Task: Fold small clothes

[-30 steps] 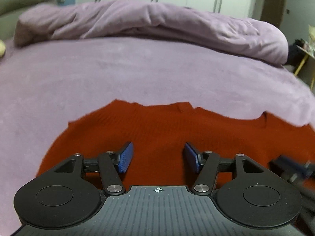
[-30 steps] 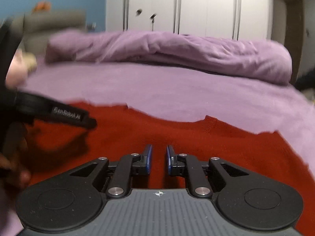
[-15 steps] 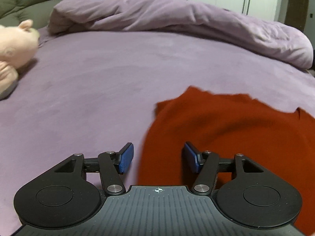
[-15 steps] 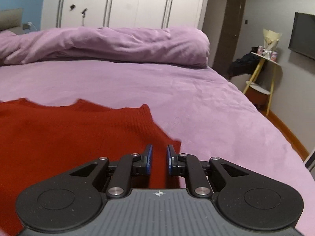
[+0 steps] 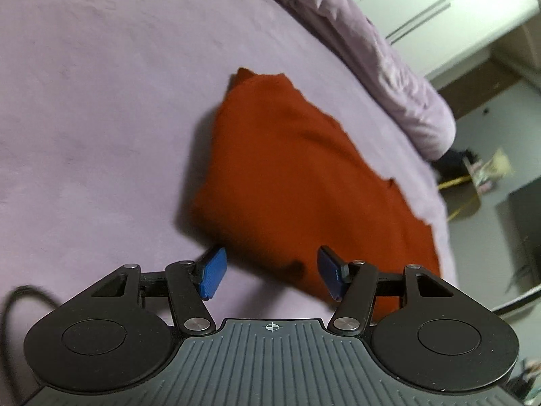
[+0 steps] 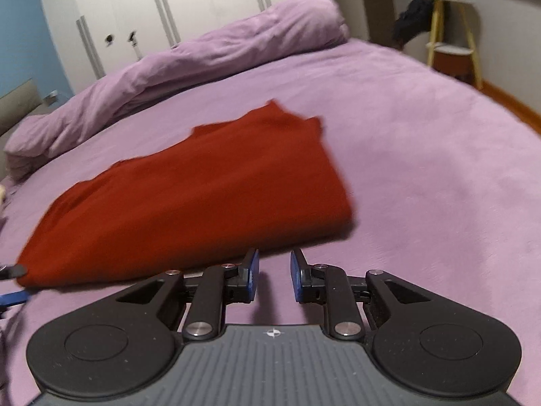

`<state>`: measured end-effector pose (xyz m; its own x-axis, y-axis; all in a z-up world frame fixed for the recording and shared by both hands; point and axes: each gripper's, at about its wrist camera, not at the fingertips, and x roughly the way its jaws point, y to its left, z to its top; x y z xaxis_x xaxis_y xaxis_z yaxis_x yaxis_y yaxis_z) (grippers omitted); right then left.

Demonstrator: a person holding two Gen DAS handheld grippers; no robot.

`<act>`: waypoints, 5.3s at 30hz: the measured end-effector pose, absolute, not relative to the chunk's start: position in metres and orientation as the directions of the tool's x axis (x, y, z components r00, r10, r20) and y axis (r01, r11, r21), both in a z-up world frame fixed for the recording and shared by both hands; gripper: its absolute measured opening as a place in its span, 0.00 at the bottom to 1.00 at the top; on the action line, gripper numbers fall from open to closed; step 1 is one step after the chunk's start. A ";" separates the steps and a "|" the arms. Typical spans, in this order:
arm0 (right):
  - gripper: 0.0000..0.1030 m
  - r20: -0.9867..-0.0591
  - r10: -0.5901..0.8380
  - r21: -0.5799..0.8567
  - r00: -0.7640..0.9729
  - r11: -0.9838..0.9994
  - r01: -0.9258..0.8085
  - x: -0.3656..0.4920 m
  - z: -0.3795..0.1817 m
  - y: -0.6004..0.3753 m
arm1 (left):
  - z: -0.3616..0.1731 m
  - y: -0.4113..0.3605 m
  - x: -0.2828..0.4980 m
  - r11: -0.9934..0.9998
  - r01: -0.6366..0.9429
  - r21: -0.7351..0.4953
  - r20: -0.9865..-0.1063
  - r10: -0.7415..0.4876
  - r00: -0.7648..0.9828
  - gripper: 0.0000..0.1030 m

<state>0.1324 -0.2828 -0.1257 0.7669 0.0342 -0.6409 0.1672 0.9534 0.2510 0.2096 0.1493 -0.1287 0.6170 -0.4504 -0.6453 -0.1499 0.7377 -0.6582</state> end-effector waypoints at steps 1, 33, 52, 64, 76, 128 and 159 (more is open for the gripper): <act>0.19 -0.638 0.047 0.248 0.769 0.957 0.147 0.134 -0.124 -0.276 | -0.131 0.149 0.215 0.732 -0.171 -0.660 -0.649 -0.440 0.621 0.60; 0.12 -0.636 0.240 0.120 0.733 0.970 -0.213 0.164 -0.110 -0.145 | -0.158 0.176 0.255 0.535 -0.308 -0.787 -0.571 -0.441 0.693 0.24; 0.12 -0.657 0.280 0.150 0.699 0.958 -0.243 0.216 -0.131 -0.104 | -0.141 0.166 0.258 0.642 -0.260 -0.722 -0.607 -0.406 0.683 0.24; 0.12 -0.586 0.192 0.251 0.787 0.967 -0.049 0.156 -0.113 -0.199 | -0.098 0.141 0.255 0.760 -0.131 -0.637 -0.588 -0.369 0.720 0.23; 0.12 -0.560 0.117 0.336 0.820 0.937 0.096 0.144 -0.109 -0.245 | -0.052 -0.016 0.250 0.878 0.263 -0.400 -0.572 -0.463 0.677 0.22; 0.09 -0.710 0.337 0.355 0.619 0.930 -0.098 0.233 -0.116 -0.228 | -0.096 0.016 0.234 0.949 0.143 -0.280 -0.773 -0.311 0.553 0.58; 0.13 -0.548 0.296 0.297 0.782 0.943 -0.149 0.260 -0.053 -0.215 | -0.095 -0.011 0.214 0.945 0.212 -0.251 -0.759 -0.328 0.562 0.61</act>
<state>0.2598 -0.2154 -0.0535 0.7824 0.2958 -0.5480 -0.1489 0.9433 0.2966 0.2143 -0.0111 -0.0949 0.5621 -0.3279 -0.7593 0.2123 0.9445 -0.2507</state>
